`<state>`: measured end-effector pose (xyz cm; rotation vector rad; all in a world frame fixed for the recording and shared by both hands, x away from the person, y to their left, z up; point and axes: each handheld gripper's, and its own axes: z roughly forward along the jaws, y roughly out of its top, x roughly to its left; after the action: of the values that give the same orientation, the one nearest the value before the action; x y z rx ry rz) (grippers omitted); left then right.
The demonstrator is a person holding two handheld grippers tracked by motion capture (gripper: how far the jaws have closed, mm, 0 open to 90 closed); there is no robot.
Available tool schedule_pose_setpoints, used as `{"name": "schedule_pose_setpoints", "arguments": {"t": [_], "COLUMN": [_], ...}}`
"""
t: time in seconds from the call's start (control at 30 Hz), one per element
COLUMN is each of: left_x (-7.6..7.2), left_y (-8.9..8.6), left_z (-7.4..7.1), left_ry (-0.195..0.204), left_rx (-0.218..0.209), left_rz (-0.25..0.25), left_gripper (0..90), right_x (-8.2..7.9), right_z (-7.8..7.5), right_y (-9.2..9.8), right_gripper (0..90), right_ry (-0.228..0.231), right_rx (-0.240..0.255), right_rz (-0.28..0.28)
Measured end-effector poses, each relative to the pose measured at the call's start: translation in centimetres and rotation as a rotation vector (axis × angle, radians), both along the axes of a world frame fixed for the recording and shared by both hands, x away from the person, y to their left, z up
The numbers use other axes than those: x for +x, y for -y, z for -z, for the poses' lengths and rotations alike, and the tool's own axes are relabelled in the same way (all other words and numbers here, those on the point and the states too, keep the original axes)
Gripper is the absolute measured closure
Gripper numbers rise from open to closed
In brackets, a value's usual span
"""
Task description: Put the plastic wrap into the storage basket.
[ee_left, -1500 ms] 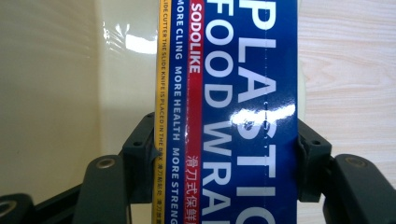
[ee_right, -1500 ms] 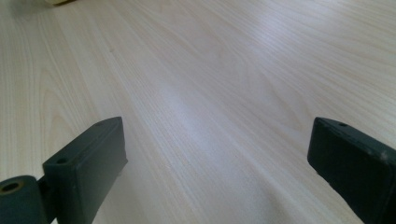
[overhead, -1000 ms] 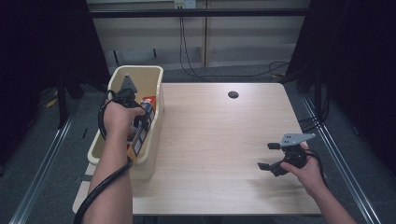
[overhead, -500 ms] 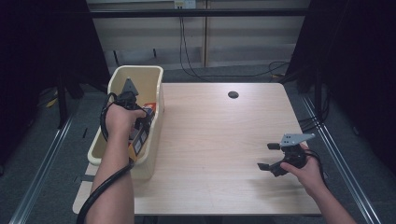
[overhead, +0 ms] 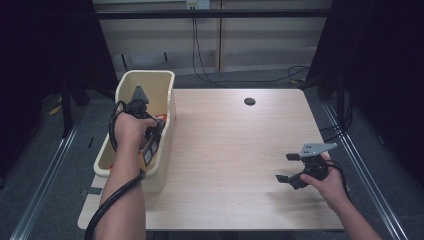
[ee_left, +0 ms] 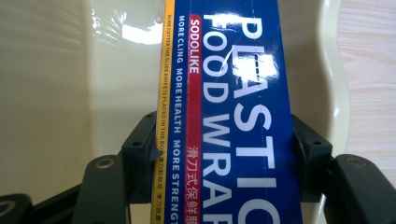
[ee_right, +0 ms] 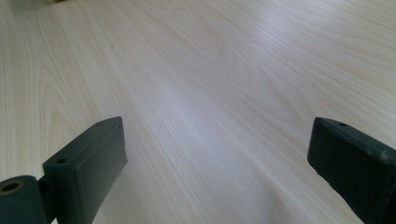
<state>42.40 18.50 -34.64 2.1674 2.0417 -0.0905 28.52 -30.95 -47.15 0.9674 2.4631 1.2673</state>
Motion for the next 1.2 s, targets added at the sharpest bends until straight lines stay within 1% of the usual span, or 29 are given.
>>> {"name": "schedule_pose_setpoints", "arguments": {"t": [0.07, 0.2, 0.27, 0.33, 0.43, 0.53, 0.6, 0.63, 0.67, 0.7, 0.73, 0.77, 0.8, 0.83, 0.87, 0.9, 0.93, 0.97, 1.0, 1.03, 1.07, 1.1, 1.13, 1.17, 1.2], "left_x": [0.0, 0.1, 0.2, 0.3, 0.4, 0.4, 0.4, 0.4, 0.4, 0.4, 0.4, 0.4, 0.4, 0.4, 0.4, 0.3, 0.3, 0.3, 0.3, 0.3, 0.3, 0.2, 0.2, 0.2, 0.2], "left_y": [0.1, 0.2, 0.3, 0.3, 0.3, 0.3, 0.2, 0.2, 0.2, 0.2, 0.2, 0.2, 0.2, 0.2, 0.2, 0.2, 0.2, 0.2, 0.2, 0.3, 0.3, 0.5, 0.5, 0.8, 0.8], "left_z": [0.0, 0.1, 0.2, 0.2, 0.3, 0.3, 0.4, 0.4, 0.4, 0.3, 0.2, 0.1, -0.3, -0.3, -0.6, -1.2, -1.2, -1.9, -1.9, -2.6, -2.6, -3.1, -3.1, -3.6, -3.6], "left_ry": [0.005, 0.000, 0.004, 0.004, -0.006, -0.010, -0.009, -0.004, -0.004, 0.003, 0.005, 0.014, 0.016, 0.016, 0.025, 0.045, 0.045, 0.054, 0.054, 0.072, 0.072, 0.085, 0.085, 0.100, 0.100], "left_rx": [0.003, 0.000, 0.011, 0.009, 0.010, 0.003, 0.007, 0.002, 0.002, 0.006, 0.005, 0.013, 0.002, 0.002, 0.004, -0.009, -0.009, 0.000, 0.000, 0.003, 0.003, -0.002, -0.002, -0.008, -0.008], "left_rz": [0.000, 0.003, 0.007, 0.005, 0.008, 0.006, 0.009, -0.006, -0.006, 0.004, 0.001, 0.004, -0.001, -0.001, 0.002, -0.010, -0.010, -0.002, -0.002, -0.004, -0.004, -0.005, -0.005, -0.002, -0.002], "left_gripper": [39.1, 39.0, 39.0, 39.0, 38.7, 38.4, 37.5, 37.2, 37.2, 37.2, 37.2, 37.2, 37.4, 37.4, 37.4, 37.4, 37.3, 37.0, 36.4, 35.7, 35.1, 34.5, 33.4, 32.6, 32.0], "right_x": [0.0, 0.0, 0.0, 0.0, 0.0, 0.0, 0.0, 0.0, 0.0, 0.0, 0.0, 0.0, 0.0, 0.0, 0.0, 0.0, 0.0, 0.0, -0.1, 0.0, 0.0, 0.0, 0.0, -0.1, -0.1], "right_z": [0.0, 0.0, 0.0, 0.0, 0.0, 0.0, 0.0, 0.1, 0.1, 0.1, 0.1, 0.1, 0.1, 0.1, 0.0, 0.0, 0.0, 0.0, 0.0, 0.0, 0.0, 0.0, 0.0, 0.0, -0.1], "right_y": [0.0, 0.0, 0.0, 0.0, 0.0, 0.0, 0.0, 0.0, 0.0, 0.0, 0.0, 0.0, 0.0, 0.0, 0.0, 0.0, 0.0, 0.0, 0.0, 0.0, 0.0, 0.0, 0.0, 0.0, 0.0], "right_gripper": [4.3, 4.3, 4.3, 4.3, 4.3, 4.3, 4.3, 4.3, 4.3, 4.3, 4.3, 4.3, 4.3, 4.3, 4.3, 4.3, 4.3, 4.3, 4.3, 4.3, 4.3, 4.3, 4.3, 4.3, 4.3], "right_ry": [0.001, -0.002, -0.001, -0.004, -0.001, -0.001, -0.003, -0.008, -0.008, -0.008, -0.008, -0.009, -0.008, -0.008, -0.008, -0.008, -0.008, -0.006, -0.006, -0.006, -0.006, -0.001, -0.001, -0.003, -0.001], "right_rx": [-0.002, 0.002, 0.000, 0.000, 0.001, 0.001, 0.000, 0.000, 0.000, 0.000, 0.000, 0.001, 0.002, 0.002, 0.000, 0.000, 0.000, -0.002, 0.000, 0.004, 0.004, 0.002, 0.002, 0.004, 0.002], "right_rz": [0.002, -0.001, 0.001, -0.002, 0.000, 0.002, 0.000, -0.004, -0.004, -0.004, -0.004, -0.002, -0.003, -0.003, -0.001, -0.001, -0.001, 0.000, -0.002, -0.003, -0.003, -0.002, -0.002, -0.007, -0.006]}}
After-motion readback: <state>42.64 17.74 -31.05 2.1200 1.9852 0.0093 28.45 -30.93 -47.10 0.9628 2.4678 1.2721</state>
